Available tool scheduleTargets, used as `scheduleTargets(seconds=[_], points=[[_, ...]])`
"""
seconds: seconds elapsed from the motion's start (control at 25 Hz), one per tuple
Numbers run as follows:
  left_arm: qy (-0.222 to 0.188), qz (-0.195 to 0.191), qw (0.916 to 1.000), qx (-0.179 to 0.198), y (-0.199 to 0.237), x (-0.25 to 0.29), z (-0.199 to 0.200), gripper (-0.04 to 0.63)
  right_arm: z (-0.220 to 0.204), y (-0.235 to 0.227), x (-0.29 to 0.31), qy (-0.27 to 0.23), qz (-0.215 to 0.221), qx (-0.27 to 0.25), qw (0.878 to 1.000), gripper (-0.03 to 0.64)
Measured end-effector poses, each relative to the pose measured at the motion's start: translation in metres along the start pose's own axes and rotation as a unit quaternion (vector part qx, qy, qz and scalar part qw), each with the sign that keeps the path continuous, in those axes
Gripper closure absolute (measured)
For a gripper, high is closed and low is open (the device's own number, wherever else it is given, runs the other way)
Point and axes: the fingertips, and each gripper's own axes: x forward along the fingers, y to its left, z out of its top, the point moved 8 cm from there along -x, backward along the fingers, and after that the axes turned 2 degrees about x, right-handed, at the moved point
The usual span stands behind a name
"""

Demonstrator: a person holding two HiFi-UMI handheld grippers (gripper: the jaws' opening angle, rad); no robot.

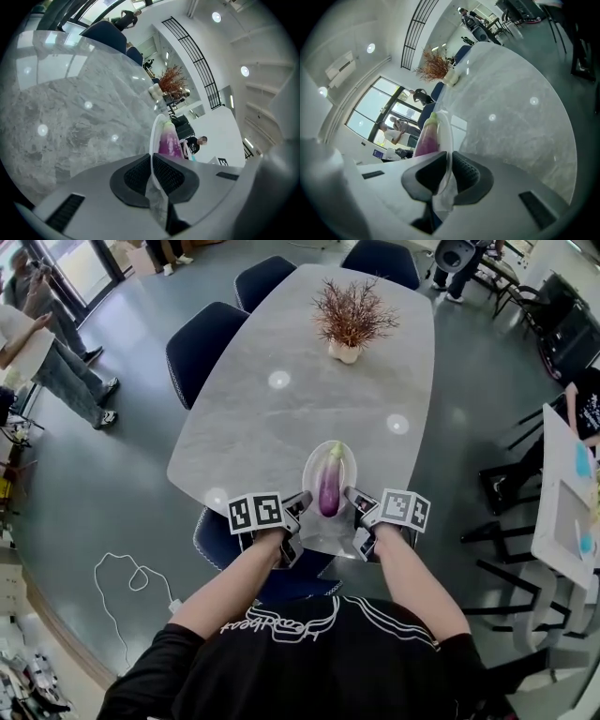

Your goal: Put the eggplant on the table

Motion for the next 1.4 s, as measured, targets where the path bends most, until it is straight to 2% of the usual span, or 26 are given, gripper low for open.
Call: scheduleTargets(seconds=[0.16, 0.56, 0.84, 1.08, 1.4], points=[[0.018, 0.013, 0.9997, -0.014, 0.009, 0.011, -0.005, 0.572, -0.003, -0.012, 0.004, 0.016, -0.023, 0.02, 0.999, 0.595], [0.04, 0.03, 0.9984, -0.027, 0.022, 0.023, -0.008, 0.574, 0.001, -0.022, 0.014, 0.048, -0.061, 0.02, 0.997, 0.595], [0.043, 0.039, 0.9982, -0.018, 0.02, 0.024, -0.006, 0.572, 0.003, -0.021, 0.014, 0.054, -0.064, 0.027, 0.996, 0.595], [0.045, 0.047, 0.9979, 0.006, 0.016, 0.024, -0.007, 0.572, 0.003, -0.021, 0.013, 0.058, -0.071, 0.033, 0.995, 0.595], [0.045, 0.047, 0.9979, 0.007, 0.016, 0.024, -0.006, 0.571, 0.002, -0.02, 0.013, 0.053, -0.069, 0.023, 0.996, 0.595]])
